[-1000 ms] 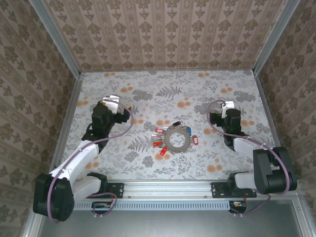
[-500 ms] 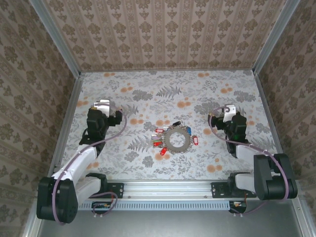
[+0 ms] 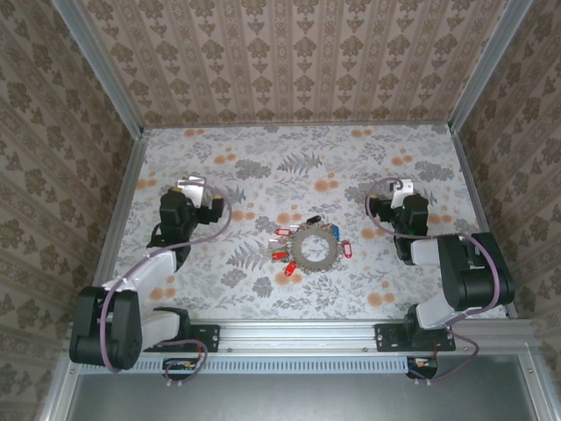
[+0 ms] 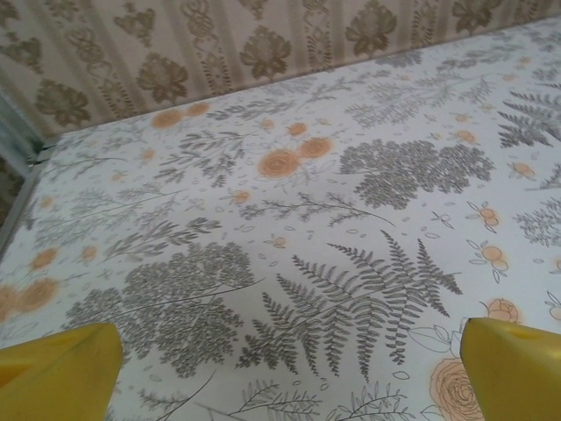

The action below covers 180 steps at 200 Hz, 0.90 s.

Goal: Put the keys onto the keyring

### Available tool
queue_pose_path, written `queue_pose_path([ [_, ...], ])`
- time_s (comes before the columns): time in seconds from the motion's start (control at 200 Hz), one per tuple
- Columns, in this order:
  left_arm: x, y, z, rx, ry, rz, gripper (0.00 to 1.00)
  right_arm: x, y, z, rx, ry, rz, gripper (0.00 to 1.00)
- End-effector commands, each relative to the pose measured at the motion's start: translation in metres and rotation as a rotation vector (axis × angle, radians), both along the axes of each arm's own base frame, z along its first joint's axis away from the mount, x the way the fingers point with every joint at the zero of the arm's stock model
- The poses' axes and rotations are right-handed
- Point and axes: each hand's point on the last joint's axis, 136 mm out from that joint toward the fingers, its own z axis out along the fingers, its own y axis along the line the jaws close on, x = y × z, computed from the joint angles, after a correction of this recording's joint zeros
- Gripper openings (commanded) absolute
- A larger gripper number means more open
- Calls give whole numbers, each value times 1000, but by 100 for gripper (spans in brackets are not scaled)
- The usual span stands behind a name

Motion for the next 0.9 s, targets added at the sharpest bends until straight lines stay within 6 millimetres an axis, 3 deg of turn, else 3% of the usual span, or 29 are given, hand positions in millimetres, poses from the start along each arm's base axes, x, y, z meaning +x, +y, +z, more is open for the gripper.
queue_pose_path([
  [0.0, 9, -10, 8, 17, -81, -86, 100, 1, -5, 0, 10, 8, -41, 100],
  [0.1, 14, -18, 13, 22, -112, -145, 100, 1, -5, 0, 5, 7, -44, 99],
  [0.265, 32, -5, 21, -78, -189, -132, 100, 1, -4, 0, -1, 6, -47, 99],
  [0.365, 37, -12, 17, -119, -136, -172, 100, 1, -4, 0, -4, 7, -47, 99],
  [0.46, 32, -24, 21, -33, -48, -178, 100, 1, -4, 0, -4, 8, -47, 99],
  [0.58, 21, -20, 7, 75, 63, -136, 100, 1, -4, 0, -5, 8, -49, 100],
  [0.84, 0, -6, -34, 28, 17, -91, 100, 1, -4, 1, -4, 6, -48, 100],
  [0.895, 2, -3, -32, 40, 1, -85, 100, 1, -4, 1, -5, 7, -47, 100],
])
